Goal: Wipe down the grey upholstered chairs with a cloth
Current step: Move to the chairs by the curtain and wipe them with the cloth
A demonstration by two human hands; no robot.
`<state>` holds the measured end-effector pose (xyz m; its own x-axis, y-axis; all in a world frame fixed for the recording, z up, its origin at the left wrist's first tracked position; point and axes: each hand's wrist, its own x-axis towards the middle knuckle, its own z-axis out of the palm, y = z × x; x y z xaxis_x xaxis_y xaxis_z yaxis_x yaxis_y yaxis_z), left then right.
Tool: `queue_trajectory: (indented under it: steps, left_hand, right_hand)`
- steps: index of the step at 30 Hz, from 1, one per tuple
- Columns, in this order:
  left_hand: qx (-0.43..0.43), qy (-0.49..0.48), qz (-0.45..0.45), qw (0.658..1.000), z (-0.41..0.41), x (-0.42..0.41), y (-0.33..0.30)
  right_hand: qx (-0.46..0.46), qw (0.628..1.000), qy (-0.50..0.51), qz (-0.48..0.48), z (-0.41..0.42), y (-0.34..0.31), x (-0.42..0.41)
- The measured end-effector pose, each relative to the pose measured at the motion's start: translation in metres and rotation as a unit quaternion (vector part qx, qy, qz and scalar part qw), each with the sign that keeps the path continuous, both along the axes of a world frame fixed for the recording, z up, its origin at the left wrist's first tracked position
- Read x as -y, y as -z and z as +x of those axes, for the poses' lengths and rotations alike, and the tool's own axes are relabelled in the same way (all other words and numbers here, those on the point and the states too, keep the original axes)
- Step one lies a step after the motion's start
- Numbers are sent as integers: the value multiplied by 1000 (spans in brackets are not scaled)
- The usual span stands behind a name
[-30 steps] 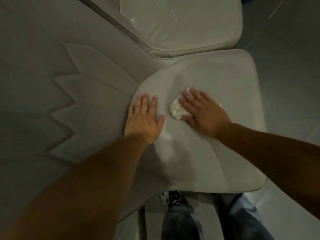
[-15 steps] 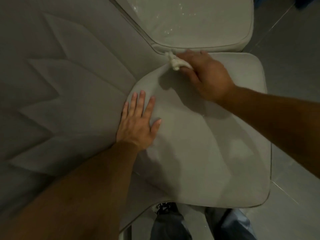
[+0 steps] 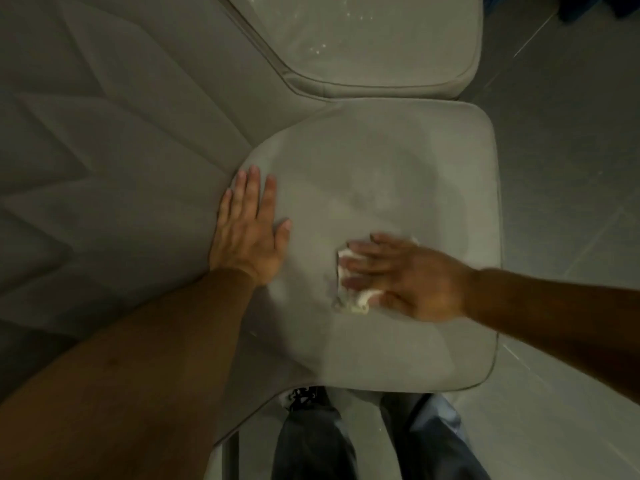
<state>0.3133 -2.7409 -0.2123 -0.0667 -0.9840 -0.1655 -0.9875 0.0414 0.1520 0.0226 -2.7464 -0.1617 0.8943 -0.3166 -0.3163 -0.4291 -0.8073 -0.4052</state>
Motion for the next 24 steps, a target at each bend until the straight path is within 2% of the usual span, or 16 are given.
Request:
queue_trajectory:
  steps: [2,5,7,10,13,16,20,22,24]
  left_hand:
    - [1,-1,-2,1000,-2,1,-1]
    - [6,0,-8,1000,-5,2,-2]
    - [8,2,-11,1000,-6,2,-2]
    - [7,6,-24,1000,-4,3,-1]
    - [3,3,-8,1000,-3,0,0]
    - [2,1,4,1000,-4,2,1]
    - [-6,0,19,1000,-4,3,-3]
    - [-11,0,20,1000,-4,3,-3]
    - [-10,0,15,1000,-3,3,-2]
  right_hand:
    - [52,995,73,46,-15,-18,-7]
    - [128,957,246,-83,-23,-33,31]
    - [126,932,298,-162,-20,-36,73]
    - [34,935,316,-158,-11,-25,125]
    - [-47,941,311,-124,-11,4,123]
    - [-26,956,264,-128,-6,18,68]
    - [16,983,175,-56,10,18,-45]
    - [49,982,180,-15,17,13,-92]
    - [80,967,241,10,28,12,-114]
